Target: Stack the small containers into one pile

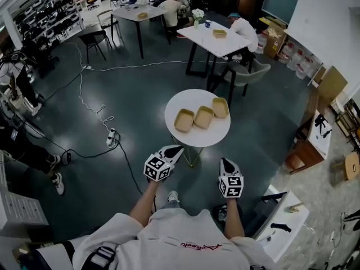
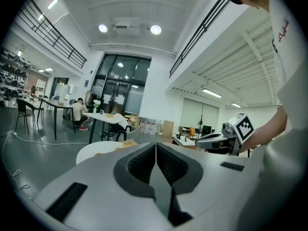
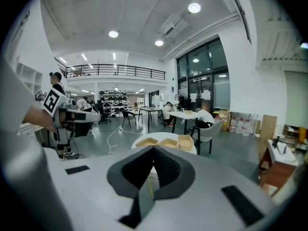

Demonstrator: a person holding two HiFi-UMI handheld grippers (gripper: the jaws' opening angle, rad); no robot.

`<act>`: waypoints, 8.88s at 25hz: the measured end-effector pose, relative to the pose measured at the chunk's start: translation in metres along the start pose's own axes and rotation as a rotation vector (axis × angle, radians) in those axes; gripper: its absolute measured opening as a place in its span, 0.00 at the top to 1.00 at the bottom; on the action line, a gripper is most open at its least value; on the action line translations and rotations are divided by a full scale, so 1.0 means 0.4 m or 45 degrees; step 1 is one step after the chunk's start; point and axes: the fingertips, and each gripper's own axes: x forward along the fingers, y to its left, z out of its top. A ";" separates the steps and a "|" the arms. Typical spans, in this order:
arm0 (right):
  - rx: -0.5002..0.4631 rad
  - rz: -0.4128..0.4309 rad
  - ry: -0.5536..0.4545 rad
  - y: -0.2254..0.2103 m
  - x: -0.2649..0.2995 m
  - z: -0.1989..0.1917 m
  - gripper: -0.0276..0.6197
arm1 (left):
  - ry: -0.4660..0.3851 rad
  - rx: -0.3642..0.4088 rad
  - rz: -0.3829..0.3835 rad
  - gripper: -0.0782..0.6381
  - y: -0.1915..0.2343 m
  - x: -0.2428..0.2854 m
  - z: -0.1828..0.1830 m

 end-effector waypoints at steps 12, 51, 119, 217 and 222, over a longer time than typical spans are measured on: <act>0.006 -0.020 -0.026 -0.019 0.243 0.119 0.93 | -0.005 0.020 -0.024 0.87 0.233 0.103 0.086; 0.166 -0.219 0.020 -0.158 0.327 0.023 0.93 | 0.122 0.046 -0.268 0.87 0.277 0.355 0.042; -0.053 0.327 0.341 -0.593 0.977 0.052 0.92 | 0.168 -0.191 0.237 0.87 0.634 0.763 0.045; -1.074 0.545 0.881 -0.199 0.976 -0.214 0.92 | 0.115 -0.293 0.315 0.87 0.724 0.485 -0.023; -1.052 0.560 0.889 -0.162 0.980 -0.218 0.92 | 0.109 -0.293 0.317 0.87 0.729 0.474 -0.022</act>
